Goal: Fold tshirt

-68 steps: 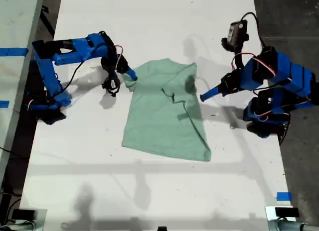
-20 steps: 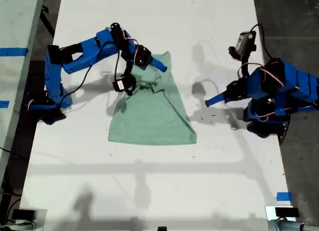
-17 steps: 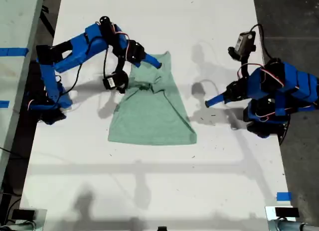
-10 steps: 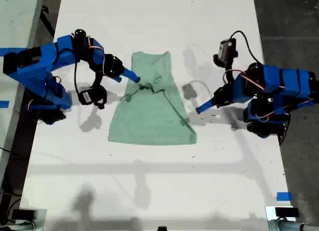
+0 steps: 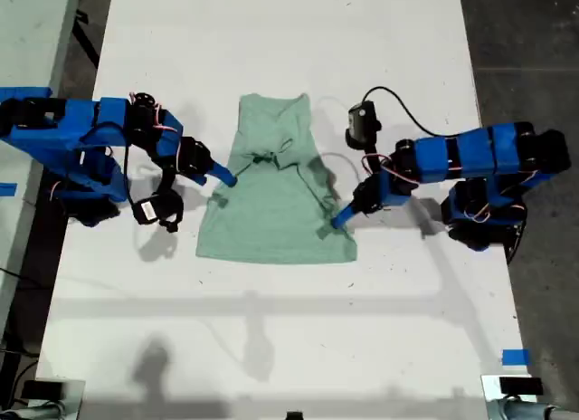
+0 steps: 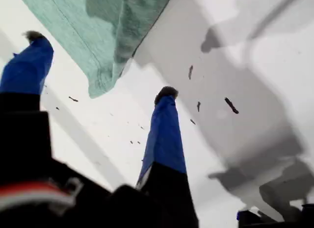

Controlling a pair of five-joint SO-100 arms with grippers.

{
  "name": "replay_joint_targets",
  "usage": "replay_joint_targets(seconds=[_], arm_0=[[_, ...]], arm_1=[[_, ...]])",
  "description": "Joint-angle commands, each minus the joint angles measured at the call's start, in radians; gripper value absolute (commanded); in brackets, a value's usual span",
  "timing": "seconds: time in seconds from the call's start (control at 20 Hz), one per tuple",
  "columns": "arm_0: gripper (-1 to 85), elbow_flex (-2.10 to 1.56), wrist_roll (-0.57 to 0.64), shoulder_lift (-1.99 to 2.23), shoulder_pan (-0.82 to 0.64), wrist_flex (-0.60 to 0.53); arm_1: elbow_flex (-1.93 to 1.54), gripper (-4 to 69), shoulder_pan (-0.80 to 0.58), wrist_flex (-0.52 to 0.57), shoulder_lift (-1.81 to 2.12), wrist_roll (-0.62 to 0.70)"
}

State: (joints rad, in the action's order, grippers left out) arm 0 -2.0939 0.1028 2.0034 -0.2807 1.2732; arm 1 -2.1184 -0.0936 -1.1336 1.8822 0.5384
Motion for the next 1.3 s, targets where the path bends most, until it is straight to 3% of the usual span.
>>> replay_joint_targets(seconds=[0.0, 0.35, 0.45, 0.55, 0.6, 0.85, 0.95, 1.05, 1.15, 1.25], arm_0=[[24.9, -0.003, -0.02, 0.052, 0.002, -0.014], [22.0, -0.023, -0.014, 0.069, -0.009, -0.023], [22.0, -0.034, -0.012, 0.072, -0.017, -0.028], [22.0, -0.04, -0.012, 0.072, -0.025, -0.031], [21.9, -0.043, -0.012, 0.072, -0.028, -0.031], [21.4, -0.044, -0.018, 0.072, -0.023, -0.021], [21.2, -0.044, -0.02, 0.072, -0.012, -0.021], [21.0, -0.043, -0.021, 0.074, -0.005, -0.025], [20.9, -0.041, -0.025, 0.074, -0.002, -0.026], [20.7, -0.038, -0.026, 0.075, 0.002, -0.029]], arm_1=[[0.12, 40.9, 0.029, 0.051, -0.11, -0.008], [0.138, 34.9, 0.035, 0.123, -0.273, -0.023], [0.112, 26.4, 0.032, 0.169, -0.288, -0.025], [0.112, 11.7, 0.031, 0.187, -0.319, -0.029], [0.12, 7.9, 0.029, 0.187, -0.331, -0.029], [0.143, 4.1, 0.035, 0.173, -0.344, -0.005], [0.169, 3.0, 0.044, 0.135, -0.344, -0.008], [0.249, -2.5, 0.046, 0.015, -0.35, -0.011], [0.342, -2.2, 0.055, -0.109, -0.348, -0.002], [0.423, -2.2, 0.067, -0.167, -0.35, -0.005]])
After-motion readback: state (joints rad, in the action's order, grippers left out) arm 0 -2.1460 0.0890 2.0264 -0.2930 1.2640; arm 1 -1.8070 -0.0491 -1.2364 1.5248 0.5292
